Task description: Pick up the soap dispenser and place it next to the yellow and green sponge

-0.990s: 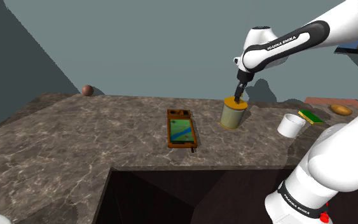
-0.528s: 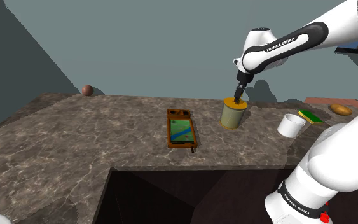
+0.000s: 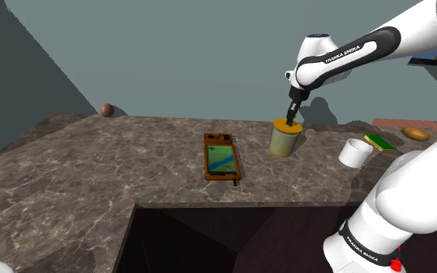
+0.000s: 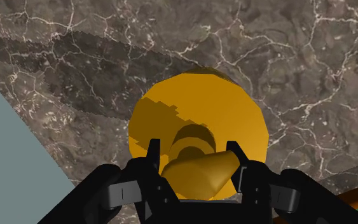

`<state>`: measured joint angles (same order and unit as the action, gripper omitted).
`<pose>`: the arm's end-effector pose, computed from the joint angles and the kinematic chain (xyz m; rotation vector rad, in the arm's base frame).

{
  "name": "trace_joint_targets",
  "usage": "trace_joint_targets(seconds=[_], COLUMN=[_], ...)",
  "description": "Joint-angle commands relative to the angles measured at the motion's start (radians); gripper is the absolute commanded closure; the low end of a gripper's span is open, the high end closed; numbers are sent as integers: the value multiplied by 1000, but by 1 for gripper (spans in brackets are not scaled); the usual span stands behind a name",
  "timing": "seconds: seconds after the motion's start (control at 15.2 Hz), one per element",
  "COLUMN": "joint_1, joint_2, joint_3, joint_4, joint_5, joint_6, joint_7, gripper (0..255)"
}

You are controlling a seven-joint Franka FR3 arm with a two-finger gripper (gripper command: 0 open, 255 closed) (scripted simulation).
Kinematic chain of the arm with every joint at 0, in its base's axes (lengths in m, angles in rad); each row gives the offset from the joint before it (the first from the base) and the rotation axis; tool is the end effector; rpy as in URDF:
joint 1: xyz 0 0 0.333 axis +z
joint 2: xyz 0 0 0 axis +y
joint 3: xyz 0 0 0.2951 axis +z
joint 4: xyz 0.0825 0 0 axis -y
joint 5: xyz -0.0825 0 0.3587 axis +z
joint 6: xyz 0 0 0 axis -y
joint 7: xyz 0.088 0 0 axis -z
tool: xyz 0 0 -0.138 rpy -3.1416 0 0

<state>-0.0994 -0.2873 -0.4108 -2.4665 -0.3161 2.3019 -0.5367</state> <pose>0.3818 -0.2260 0.3658 2.9513 0.3483 0.0450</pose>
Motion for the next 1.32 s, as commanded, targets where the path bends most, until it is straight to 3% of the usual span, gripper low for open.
trace_joint_targets(seconds=[0.0, 1.25], joint_1=[0, 7], joint_2=[0, -96], joint_3=[0, 37], joint_4=[0, 166], joint_5=[0, 19], joint_6=[0, -260], joint_7=[0, -25], gripper=[255, 255])
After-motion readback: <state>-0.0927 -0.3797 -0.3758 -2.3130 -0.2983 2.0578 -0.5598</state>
